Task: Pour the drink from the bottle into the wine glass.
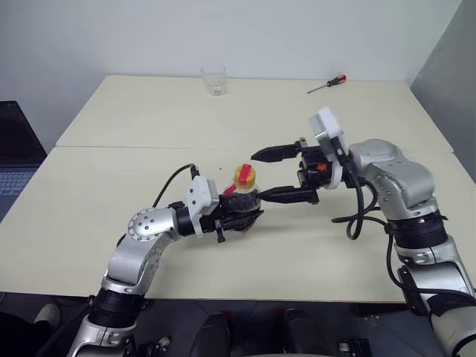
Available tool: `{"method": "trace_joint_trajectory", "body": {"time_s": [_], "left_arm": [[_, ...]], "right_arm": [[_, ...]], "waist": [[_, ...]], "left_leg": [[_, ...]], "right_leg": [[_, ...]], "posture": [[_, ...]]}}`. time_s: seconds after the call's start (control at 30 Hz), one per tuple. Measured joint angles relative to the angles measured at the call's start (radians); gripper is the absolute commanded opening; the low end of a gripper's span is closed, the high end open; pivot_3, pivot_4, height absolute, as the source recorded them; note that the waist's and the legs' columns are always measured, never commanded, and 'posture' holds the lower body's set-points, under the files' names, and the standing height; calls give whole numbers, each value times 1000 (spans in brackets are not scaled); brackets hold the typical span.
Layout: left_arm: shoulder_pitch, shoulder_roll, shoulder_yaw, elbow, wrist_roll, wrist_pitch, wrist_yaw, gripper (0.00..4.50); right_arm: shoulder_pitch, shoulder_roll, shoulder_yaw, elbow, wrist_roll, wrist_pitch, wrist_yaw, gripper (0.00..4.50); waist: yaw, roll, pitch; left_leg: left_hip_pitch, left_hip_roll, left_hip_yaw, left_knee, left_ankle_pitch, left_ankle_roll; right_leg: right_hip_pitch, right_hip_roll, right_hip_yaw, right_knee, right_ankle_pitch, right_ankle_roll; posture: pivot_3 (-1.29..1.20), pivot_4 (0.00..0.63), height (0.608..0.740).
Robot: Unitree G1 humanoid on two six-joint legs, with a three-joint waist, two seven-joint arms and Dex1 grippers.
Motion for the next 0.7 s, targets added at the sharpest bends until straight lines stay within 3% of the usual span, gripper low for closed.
{"method": "trace_joint_trajectory", "body": {"time_s": [0.13, 0.4, 0.7], "left_arm": [[-36, -77, 7, 58, 24, 14, 109, 1815], [-114, -183, -38, 164, 90, 1, 203, 1815], [-184, -187, -37, 268, 112, -59, 189, 1815]], "right_arm": [[37, 47, -94, -122, 78, 118, -201, 4488], [49, 162, -110, -191, 55, 145, -484, 4488], [19, 189, -62, -175, -38, 81, -567, 4488]], "waist": [[0, 0, 0], [-1, 0, 0], [-2, 0, 0]], "left_leg": [[0, 0, 0, 0, 0, 0], [0, -1, 1, 0, 0, 0], [0, -1, 1, 0, 0, 0]], "right_leg": [[0, 0, 0, 0, 0, 0], [0, 0, 0, 0, 0, 0], [-1, 1, 0, 0, 0, 0]], "posture": [[0, 150, 740], [0, 150, 740], [0, 150, 740]]}}
